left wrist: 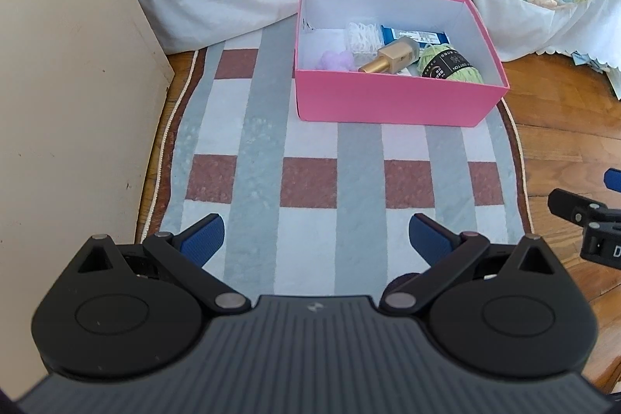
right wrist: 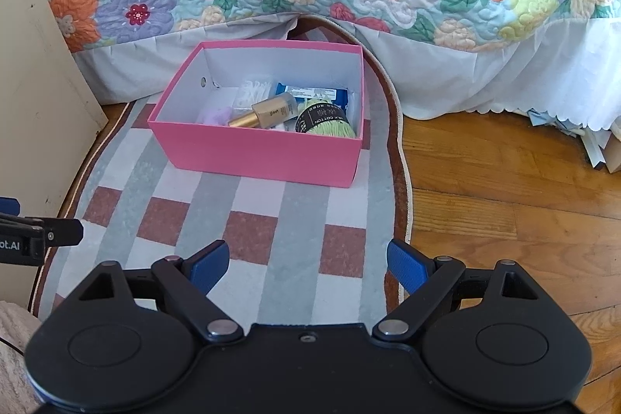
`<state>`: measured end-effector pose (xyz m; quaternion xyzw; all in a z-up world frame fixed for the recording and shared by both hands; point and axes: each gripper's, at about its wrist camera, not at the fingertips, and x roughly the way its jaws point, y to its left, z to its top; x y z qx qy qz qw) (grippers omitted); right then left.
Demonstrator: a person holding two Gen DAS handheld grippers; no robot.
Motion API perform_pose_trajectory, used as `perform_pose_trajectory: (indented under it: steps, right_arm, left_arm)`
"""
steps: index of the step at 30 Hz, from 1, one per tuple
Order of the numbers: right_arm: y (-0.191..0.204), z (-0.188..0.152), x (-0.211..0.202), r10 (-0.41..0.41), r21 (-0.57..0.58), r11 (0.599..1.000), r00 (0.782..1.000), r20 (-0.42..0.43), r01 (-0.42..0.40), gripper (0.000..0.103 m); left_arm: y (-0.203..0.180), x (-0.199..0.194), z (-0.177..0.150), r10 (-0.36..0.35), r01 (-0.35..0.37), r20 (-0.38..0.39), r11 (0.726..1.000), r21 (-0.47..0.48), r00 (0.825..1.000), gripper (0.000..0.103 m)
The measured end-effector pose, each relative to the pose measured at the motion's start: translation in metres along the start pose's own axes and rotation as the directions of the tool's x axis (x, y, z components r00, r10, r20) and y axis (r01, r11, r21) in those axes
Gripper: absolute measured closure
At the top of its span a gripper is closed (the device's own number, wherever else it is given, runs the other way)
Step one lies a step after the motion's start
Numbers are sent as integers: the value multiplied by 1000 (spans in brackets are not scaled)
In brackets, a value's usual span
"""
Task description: Organize objects
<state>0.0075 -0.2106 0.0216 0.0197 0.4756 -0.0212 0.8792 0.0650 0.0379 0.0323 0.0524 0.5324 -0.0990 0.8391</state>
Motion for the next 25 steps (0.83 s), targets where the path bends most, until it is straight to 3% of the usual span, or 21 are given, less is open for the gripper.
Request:
perform_pose_trajectory:
  steps: [25]
  right_arm:
    - [-5,-2,4,-13,-5,1000,1000,-12,13,12]
  left_arm:
    - [8,1,0,0,-1,-33,1000,-4,999,0]
